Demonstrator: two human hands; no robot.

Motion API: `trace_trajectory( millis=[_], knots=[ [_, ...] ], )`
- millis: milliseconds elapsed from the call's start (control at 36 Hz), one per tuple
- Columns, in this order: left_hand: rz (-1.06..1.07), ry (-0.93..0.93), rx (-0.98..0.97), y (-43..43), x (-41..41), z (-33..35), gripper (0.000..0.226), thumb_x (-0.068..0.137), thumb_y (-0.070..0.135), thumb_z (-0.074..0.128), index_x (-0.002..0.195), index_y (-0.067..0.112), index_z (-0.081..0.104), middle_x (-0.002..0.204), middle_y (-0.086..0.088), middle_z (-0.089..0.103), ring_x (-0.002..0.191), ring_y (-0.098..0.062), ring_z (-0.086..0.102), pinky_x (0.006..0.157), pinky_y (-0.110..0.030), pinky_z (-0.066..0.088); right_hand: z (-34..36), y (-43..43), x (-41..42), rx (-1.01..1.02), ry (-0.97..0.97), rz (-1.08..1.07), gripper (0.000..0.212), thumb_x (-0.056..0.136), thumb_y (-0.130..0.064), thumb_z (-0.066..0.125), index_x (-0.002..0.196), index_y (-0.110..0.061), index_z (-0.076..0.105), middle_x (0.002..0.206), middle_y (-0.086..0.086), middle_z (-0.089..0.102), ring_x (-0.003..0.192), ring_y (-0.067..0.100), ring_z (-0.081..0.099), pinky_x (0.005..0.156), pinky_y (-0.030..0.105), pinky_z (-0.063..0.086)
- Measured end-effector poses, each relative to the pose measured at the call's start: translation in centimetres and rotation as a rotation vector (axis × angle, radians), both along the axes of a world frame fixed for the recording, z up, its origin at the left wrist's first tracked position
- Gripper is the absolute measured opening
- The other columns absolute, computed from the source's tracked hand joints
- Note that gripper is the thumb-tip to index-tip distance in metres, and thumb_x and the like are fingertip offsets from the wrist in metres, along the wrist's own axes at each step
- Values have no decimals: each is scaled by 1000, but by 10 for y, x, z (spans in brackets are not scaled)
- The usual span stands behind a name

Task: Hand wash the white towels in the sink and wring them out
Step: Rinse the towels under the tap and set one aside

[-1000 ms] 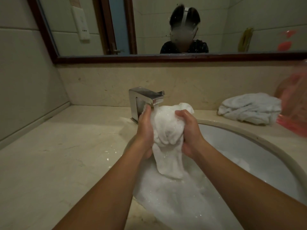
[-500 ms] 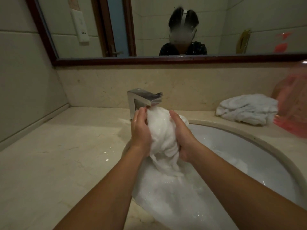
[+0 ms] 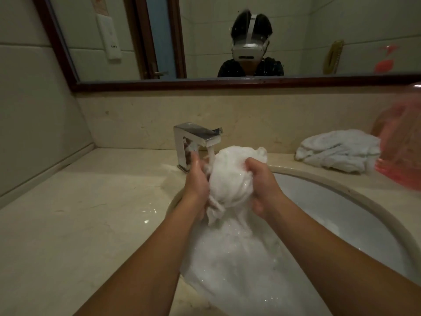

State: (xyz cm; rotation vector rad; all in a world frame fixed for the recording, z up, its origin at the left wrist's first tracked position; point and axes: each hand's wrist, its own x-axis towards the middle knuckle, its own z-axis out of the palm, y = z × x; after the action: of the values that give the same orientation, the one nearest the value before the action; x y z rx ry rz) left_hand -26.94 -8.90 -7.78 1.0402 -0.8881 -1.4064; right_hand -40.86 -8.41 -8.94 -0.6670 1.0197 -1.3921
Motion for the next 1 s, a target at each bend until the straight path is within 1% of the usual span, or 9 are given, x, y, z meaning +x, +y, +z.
trace_trajectory(
  millis=[56,167,250,389,528,639,806,944,1000],
  knots=[
    [-65,-30,59,-1,-2,-2,93,99,81,21,104,11,81,103,-17,80,103,-37,76,93,-50,61,2,5,2,-28,-62,19,56,81,-23,63,133,-3,64,121,24,76,112,43,74,102,63,56],
    [-99,-41,92,-1,-3,-1,92,101,77,13,104,13,79,104,-18,80,103,-38,76,83,-44,62,6,10,6,-67,-137,46,68,68,-15,58,133,3,64,127,27,73,113,44,74,98,61,59],
    [-102,-35,90,-1,-1,-1,95,99,82,17,115,11,79,111,-20,79,107,-40,75,96,-53,60,11,12,9,-83,-108,53,57,77,-12,52,129,7,65,126,29,72,111,43,74,90,53,64],
    [147,-115,71,-21,-2,-23,112,64,108,33,130,26,72,122,-6,77,113,-32,73,100,-54,57,9,6,11,-38,191,-40,69,59,-25,62,126,-10,69,115,16,76,109,36,74,89,55,62],
    [302,-272,-52,7,-4,7,66,111,59,22,153,13,47,143,-9,58,132,-29,55,98,-31,37,12,18,21,173,125,112,65,86,-62,56,119,-10,77,109,17,80,95,37,78,83,44,61],
    [341,-217,-36,4,-4,8,70,109,63,22,143,13,56,130,-6,67,123,-28,63,109,-44,50,10,22,21,122,41,200,67,93,-65,67,127,-9,75,114,16,80,104,32,79,95,45,62],
    [372,-62,16,-2,1,8,78,106,71,22,146,14,56,134,-9,69,124,-30,66,109,-50,53,7,17,16,110,14,88,47,104,-46,64,134,-10,67,114,12,81,103,31,80,87,44,64],
    [326,-153,-42,-1,-1,9,71,105,70,33,136,11,59,122,-15,70,113,-33,69,100,-53,58,-1,10,13,111,-64,37,47,101,-39,65,137,-8,65,119,18,78,109,38,77,102,52,59],
    [260,-195,-81,-1,-1,8,86,92,87,37,133,16,65,120,-10,73,112,-30,71,100,-54,57,0,6,12,81,-78,15,48,102,-40,63,138,-8,64,120,18,78,110,38,76,106,54,57]
  ],
)
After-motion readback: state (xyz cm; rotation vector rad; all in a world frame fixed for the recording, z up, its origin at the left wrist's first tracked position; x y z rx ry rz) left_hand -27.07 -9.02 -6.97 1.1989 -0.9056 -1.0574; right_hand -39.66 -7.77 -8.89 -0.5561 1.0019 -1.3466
